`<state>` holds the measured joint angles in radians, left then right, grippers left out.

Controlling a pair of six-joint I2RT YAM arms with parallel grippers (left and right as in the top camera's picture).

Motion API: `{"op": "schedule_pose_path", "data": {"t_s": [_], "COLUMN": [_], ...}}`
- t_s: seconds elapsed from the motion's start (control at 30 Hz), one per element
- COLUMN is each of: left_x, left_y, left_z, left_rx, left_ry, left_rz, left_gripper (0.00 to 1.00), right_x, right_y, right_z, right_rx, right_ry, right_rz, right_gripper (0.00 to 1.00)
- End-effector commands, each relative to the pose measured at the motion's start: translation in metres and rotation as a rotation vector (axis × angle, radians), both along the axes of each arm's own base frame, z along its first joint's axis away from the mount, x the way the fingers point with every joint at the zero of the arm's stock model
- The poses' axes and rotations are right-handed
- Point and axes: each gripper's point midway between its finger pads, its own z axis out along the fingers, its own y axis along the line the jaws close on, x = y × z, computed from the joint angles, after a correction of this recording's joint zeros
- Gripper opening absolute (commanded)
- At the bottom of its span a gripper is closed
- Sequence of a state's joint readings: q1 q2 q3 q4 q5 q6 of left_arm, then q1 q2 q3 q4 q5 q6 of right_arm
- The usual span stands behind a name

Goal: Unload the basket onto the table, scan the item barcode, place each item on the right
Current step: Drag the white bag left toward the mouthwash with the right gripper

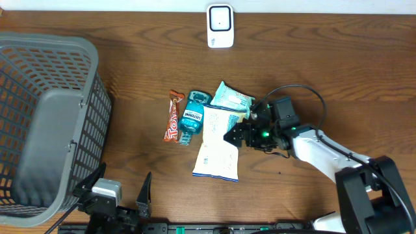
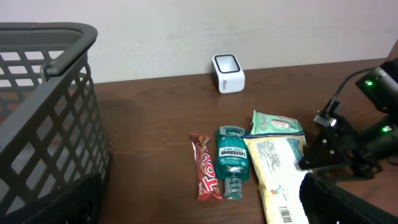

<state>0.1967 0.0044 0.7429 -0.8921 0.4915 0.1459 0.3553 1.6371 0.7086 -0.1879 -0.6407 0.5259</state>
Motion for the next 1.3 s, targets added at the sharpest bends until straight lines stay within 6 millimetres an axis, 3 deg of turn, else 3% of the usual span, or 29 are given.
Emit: {"op": "schedule_pose_path", "data": {"t_s": [0.0, 0.2, 0.23, 0.27, 0.3, 0.33, 0.37, 0.47, 0.57, 0.73, 0.8, 0.87, 1.03, 1.17, 1.27], "left_x": [0.000, 0.000, 0.000, 0.000, 0.000, 0.000, 0.000, 0.000, 0.000, 0.000, 0.000, 0.000, 0.000, 0.000, 0.000], "left_y": [0.000, 0.000, 0.000, 0.000, 0.000, 0.000, 0.000, 0.000, 0.000, 0.000, 0.000, 0.000, 0.000, 0.000, 0.000], "left_z": [0.000, 0.001, 0.001, 0.001, 0.001, 0.000, 0.001, 0.000, 0.001, 0.001, 0.001, 0.000, 0.001, 0.000, 0.001], "left_rx": [-0.003, -0.003, -0.003, -0.003, -0.003, -0.002, -0.003, -0.003, -0.002, -0.003, -0.003, -0.003, -0.003, -0.003, -0.003], "left_ry": [-0.002, -0.003, -0.003, -0.003, -0.003, -0.003, -0.003, -0.002, -0.003, -0.003, -0.003, -0.002, -0.003, -0.002, -0.003], "left_rz": [-0.001, -0.001, -0.001, -0.001, -0.001, -0.001, -0.001, -0.001, -0.001, -0.001, -0.001, -0.001, -0.001, -0.001, -0.001], "left_gripper": [1.00, 1.00, 1.00, 1.00, 1.00, 1.00, 1.00, 1.00, 1.00, 1.00, 1.00, 1.00, 1.00, 1.00, 1.00], "right_x": [-0.025, -0.059, -0.069, -0.072, -0.069, -0.065, -0.061, -0.044, -0.022, 0.013, 0.019, 0.021, 0.017, 0.017, 0.019], "right_y": [0.008, 0.047, 0.049, 0.052, 0.056, 0.058, 0.058, 0.061, 0.068, 0.065, 0.062, 0.056, 0.014, -0.042, -0.080], "right_z": [-0.035, -0.069, -0.081, -0.083, -0.081, -0.079, -0.078, -0.070, -0.047, 0.021, 0.054, 0.073, 0.074, 0.066, 0.078], "right_rx": [-0.026, 0.043, 0.022, 0.035, 0.063, 0.088, 0.096, 0.137, 0.222, 0.314, 0.331, 0.306, 0.074, -0.204, -0.335], "right_ry": [0.206, 0.424, 0.475, 0.490, 0.481, 0.464, 0.449, 0.354, 0.206, -0.108, -0.247, -0.327, -0.348, -0.347, -0.383], "right_rz": [-0.059, -0.033, -0.036, -0.029, -0.017, -0.012, -0.015, 0.005, 0.056, 0.126, 0.167, 0.173, 0.081, -0.070, -0.189], "right_gripper": [0.99, 0.99, 0.88, 0.70, 0.37, 0.13, 0.01, 0.01, 0.01, 0.01, 0.01, 0.02, 0.01, 0.01, 0.01]}}
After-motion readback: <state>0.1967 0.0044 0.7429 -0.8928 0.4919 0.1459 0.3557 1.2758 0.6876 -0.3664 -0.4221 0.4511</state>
